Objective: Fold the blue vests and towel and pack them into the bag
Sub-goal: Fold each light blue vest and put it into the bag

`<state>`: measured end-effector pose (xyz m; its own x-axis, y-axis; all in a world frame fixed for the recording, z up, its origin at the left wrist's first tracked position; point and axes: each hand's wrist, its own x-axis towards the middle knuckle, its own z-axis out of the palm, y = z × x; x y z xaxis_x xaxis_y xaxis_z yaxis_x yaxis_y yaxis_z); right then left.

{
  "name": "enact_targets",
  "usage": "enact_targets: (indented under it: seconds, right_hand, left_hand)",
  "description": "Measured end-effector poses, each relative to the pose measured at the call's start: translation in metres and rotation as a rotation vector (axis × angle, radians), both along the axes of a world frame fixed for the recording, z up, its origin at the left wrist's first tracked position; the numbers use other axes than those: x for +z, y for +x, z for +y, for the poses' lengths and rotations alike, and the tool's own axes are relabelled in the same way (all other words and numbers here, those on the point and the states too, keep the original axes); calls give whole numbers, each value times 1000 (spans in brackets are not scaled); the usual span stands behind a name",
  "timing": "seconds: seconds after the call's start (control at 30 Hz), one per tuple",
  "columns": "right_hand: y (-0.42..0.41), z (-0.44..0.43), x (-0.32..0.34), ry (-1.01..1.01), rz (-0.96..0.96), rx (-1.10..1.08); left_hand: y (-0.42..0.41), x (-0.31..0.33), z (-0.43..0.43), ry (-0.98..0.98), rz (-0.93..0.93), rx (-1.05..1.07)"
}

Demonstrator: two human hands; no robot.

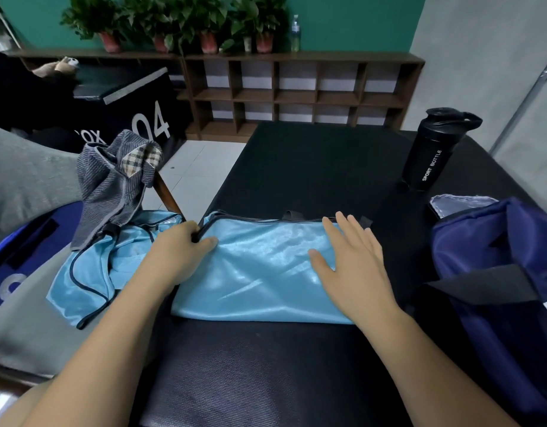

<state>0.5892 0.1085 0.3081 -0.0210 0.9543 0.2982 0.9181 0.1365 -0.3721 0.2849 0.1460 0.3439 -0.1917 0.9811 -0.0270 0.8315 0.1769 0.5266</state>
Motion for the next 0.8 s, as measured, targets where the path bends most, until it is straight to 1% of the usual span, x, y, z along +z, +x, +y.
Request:
enact_targets:
  seconds: [0.07,0.13,0.2,0.23,0.3,0.37,0.43,0.5,0.7,0.73,0.8]
  right_hand:
    - [-1,0,2,20,60,22]
    - [-3,-1,3,5,143,41]
    - [-5,-2,3,-48,287,48]
    - [-6,-3,3,-86,362,51]
    - [-7,-4,5,-149,443,62]
    - [-9,-5,6,-175,441,72]
    - [-11,-6,7,-186,420,73]
    - [-13,-6,8,-204,389,69]
    - [-13,-6,10,-211,365,54]
    - [-13,-5,10,-207,364,53]
    - [-12,-4,9,-209,379,51]
  left_hand:
    - [-10,6,0,5,-68,30]
    - [-18,13,-2,24,-179,74]
    - [-26,22,-3,37,-321,117]
    - [-29,28,-5,22,-430,124]
    - [-29,41,-9,-58,-726,99]
    - [-21,51,-14,-126,-998,48]
    - [-7,57,-18,-142,-1149,13]
    - [10,56,-21,-152,-1223,-34]
    - [74,39,-28,-115,-1288,-110]
    - [84,34,-29,-101,-1284,-129]
    - [102,26,-30,-54,-1207,-156]
